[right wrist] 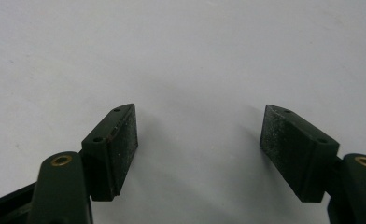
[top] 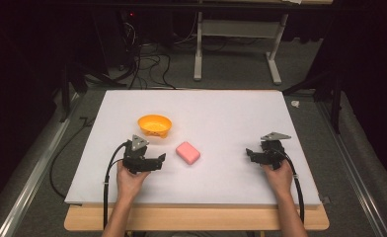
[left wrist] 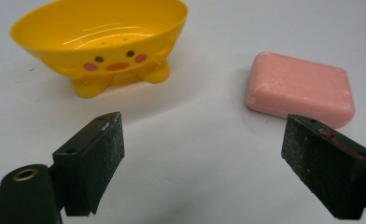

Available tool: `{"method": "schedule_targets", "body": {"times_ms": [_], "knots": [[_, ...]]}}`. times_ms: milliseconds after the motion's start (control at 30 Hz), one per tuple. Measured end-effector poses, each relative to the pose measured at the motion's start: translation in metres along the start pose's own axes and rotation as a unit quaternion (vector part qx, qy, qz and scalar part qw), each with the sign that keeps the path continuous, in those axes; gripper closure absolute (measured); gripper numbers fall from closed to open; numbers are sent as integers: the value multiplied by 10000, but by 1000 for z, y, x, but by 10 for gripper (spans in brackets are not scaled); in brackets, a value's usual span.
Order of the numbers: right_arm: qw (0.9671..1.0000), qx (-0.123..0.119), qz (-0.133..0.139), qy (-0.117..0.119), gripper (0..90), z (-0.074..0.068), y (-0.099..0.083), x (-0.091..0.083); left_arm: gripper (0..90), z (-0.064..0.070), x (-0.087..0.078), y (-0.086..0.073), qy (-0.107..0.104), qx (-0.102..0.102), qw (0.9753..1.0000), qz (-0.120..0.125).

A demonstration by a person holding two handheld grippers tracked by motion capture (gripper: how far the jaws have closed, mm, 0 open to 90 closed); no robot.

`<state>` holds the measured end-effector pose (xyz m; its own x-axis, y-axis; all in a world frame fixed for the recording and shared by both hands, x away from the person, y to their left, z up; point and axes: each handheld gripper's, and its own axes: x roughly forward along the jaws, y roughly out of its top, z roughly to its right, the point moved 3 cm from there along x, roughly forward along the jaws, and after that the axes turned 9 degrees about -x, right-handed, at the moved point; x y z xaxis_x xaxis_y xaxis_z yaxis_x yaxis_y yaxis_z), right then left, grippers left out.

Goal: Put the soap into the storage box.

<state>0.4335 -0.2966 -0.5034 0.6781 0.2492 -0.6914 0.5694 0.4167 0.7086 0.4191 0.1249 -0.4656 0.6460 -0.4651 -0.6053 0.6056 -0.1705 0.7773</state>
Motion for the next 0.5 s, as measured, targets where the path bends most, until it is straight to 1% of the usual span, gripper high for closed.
{"method": "schedule_targets", "body": {"times_ms": [33,67,133,167,233,300,367,400,500], "knots": [[10000,0,0,0,282,0,0,0,138,0,0,0,0,0,10000,0],[10000,4,0,0,282,0,0,0,136,5,0,2,-59,41,10000,4],[10000,5,-1,1,282,0,0,0,133,11,1,3,-162,60,9998,23],[10000,2,-1,1,282,0,0,0,131,14,3,4,-171,113,9998,-5],[10000,2,-1,0,282,0,0,0,125,15,3,4,-178,128,9998,-8],[10000,0,-8,4,281,0,0,0,122,21,7,6,-263,157,9995,-14],[10000,-3,0,-4,281,0,0,0,121,23,8,6,-283,175,9994,0],[10000,-9,-13,-15,279,0,0,0,121,26,9,8,-307,214,9993,-2],[10000,-1,-13,-6,279,0,0,0,119,31,12,9,-367,247,9990,-3]]}}
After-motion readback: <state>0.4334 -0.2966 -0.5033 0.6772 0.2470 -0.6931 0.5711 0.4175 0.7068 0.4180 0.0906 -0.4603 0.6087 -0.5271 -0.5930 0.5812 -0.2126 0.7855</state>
